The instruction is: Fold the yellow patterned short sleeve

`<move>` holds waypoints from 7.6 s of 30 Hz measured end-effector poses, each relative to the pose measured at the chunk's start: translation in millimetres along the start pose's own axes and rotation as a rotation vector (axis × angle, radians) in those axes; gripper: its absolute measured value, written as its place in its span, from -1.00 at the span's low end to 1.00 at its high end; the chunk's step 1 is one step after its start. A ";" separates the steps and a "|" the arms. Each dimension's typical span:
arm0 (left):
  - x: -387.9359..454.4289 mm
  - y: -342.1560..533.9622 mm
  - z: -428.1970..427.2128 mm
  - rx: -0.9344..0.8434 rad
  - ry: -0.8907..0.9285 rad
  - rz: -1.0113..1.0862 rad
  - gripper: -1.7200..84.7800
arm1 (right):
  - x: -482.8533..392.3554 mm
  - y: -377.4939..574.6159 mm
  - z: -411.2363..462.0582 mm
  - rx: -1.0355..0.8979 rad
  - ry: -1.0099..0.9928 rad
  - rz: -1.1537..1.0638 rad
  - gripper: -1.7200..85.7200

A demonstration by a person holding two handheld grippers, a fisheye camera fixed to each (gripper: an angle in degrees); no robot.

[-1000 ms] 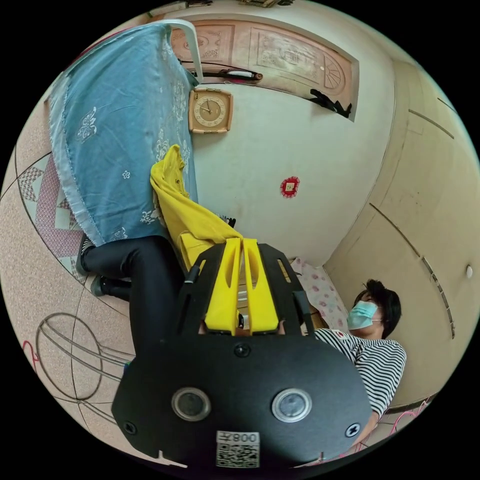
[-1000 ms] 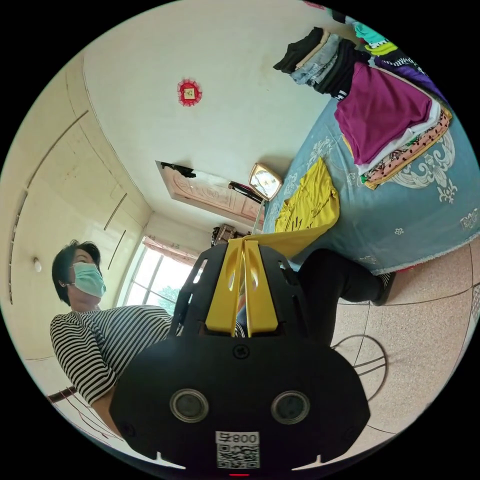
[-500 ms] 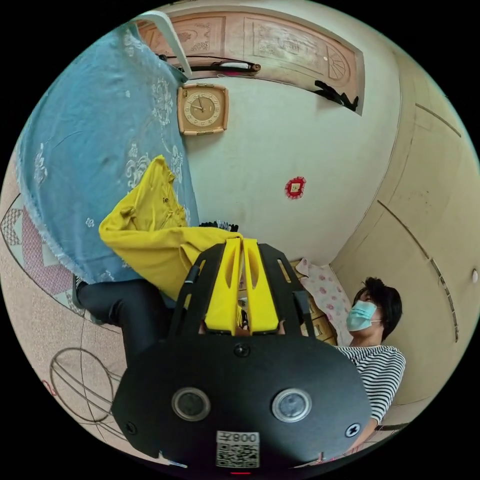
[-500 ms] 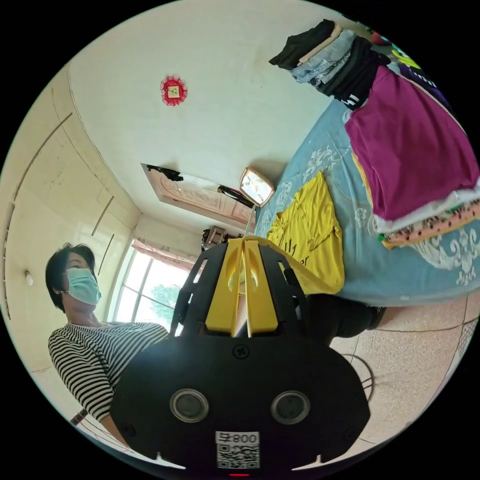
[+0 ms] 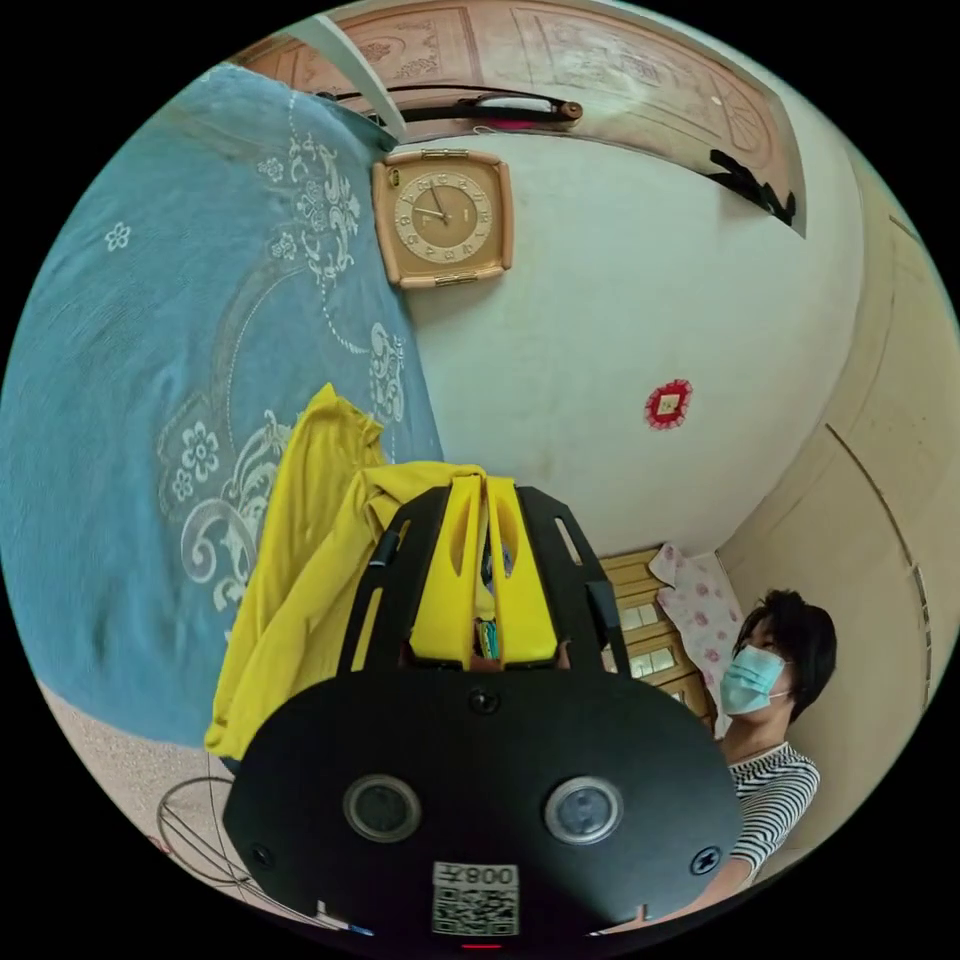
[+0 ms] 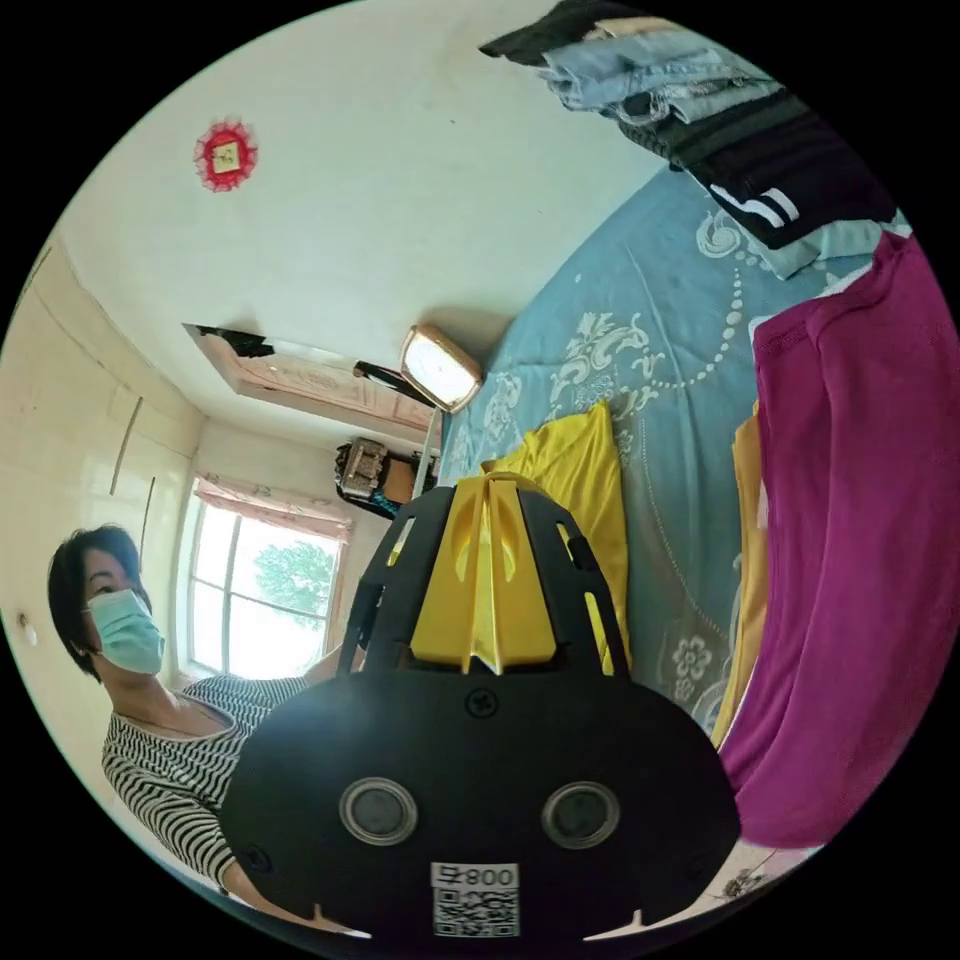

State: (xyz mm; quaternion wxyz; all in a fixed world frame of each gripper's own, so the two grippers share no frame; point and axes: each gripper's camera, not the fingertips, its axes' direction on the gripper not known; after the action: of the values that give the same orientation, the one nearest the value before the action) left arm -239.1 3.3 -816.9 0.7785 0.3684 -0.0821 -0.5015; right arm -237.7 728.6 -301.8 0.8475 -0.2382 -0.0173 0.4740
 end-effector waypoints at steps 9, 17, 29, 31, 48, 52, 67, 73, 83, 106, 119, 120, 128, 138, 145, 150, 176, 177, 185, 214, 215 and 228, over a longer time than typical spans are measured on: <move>-28.5 -67.0 72.1 0.025 -0.165 -0.104 -0.94 | 124.7 -46.0 99.5 -0.112 0.061 0.135 -0.95; 5.5 -101.3 120.5 -0.024 -0.156 -0.016 -0.95 | 147.9 -46.3 133.0 -0.116 0.036 0.079 -0.95; 18.8 -117.6 164.4 0.092 -0.261 -0.064 -0.83 | 197.5 -30.7 193.7 -0.125 0.164 0.187 -0.94; 33.3 -112.7 179.1 0.023 -0.284 0.005 -0.81 | 189.9 -23.9 197.6 -0.114 0.231 0.166 -0.93; 109.0 -15.6 444.2 -0.769 -1.104 0.789 -0.80 | -18.7 156.7 546.6 -0.625 0.922 -0.993 -0.82; 111.9 -16.2 456.0 -0.745 -1.080 0.754 -0.87 | -15.0 168.1 575.8 -0.644 0.984 -1.017 -0.90; 144.5 -60.2 520.4 -0.592 -1.055 0.725 -0.93 | -34.5 81.7 585.0 -0.561 0.979 -0.898 -0.96; 148.5 -57.2 514.3 -0.519 -0.956 0.681 -0.93 | -34.5 86.2 553.2 -0.496 0.816 -0.817 -0.96; 110.4 3.3 534.8 -0.725 -1.126 0.717 -0.95 | -13.0 160.6 622.2 -0.636 0.690 -0.868 -0.96; 115.5 -12.1 556.3 -0.705 -1.095 0.837 -0.94 | 6.9 98.1 572.2 -0.469 0.781 -0.840 -0.96; 116.9 -56.3 556.4 -0.531 -1.082 0.795 -0.95 | 66.8 133.2 467.1 -0.479 0.754 -0.710 -0.96; 113.9 -41.1 564.0 -0.600 -0.996 0.817 -0.95 | 73.3 137.1 459.2 -0.489 0.774 -0.706 -0.96; 80.7 -13.4 632.9 -0.809 -0.990 0.884 -0.95 | 94.2 124.8 447.8 -0.544 0.878 -0.727 -0.96; 83.6 -64.6 655.5 -0.660 -1.031 0.881 -0.96 | 111.8 51.0 436.8 -0.474 1.053 -0.749 -0.96; 85.3 -30.1 648.4 -0.725 -0.803 0.922 -0.95 | 105.4 47.9 395.4 -0.373 0.968 -0.701 -0.96; 59.1 -29.4 659.6 -0.817 -0.870 0.918 -0.95 | 116.9 89.2 408.2 -0.493 0.839 -0.759 -0.96; 60.9 -37.0 712.2 -0.887 -0.758 1.025 -0.91 | 173.9 66.1 326.1 -0.332 0.733 -0.538 -0.96; 57.3 -35.0 716.5 -0.905 -0.779 1.031 -0.92 | 176.0 66.4 322.7 -0.327 0.717 -0.530 -0.96; 72.0 -47.5 693.3 -0.779 -0.772 1.018 -0.94 | 181.7 70.9 296.2 -0.259 0.683 -0.511 -0.96; 54.6 -135.1 428.4 -0.275 -0.922 0.501 -0.95 | 179.6 57.5 284.5 -0.251 0.720 -0.343 -0.96; 58.9 -131.6 418.3 -0.264 -0.887 0.502 -0.95 | 175.6 59.6 281.0 -0.240 0.719 -0.342 -0.96; 60.3 -128.6 415.1 -0.387 -0.938 0.535 -0.95 | 131.2 68.1 272.9 -0.231 0.732 -0.361 -0.96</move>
State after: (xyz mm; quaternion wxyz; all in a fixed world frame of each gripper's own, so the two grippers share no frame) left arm -509.1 -280.4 -619.0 0.8119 -0.0764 -0.4159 -0.4025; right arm -289.3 970.6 -114.4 0.8349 -0.4774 0.1904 0.1967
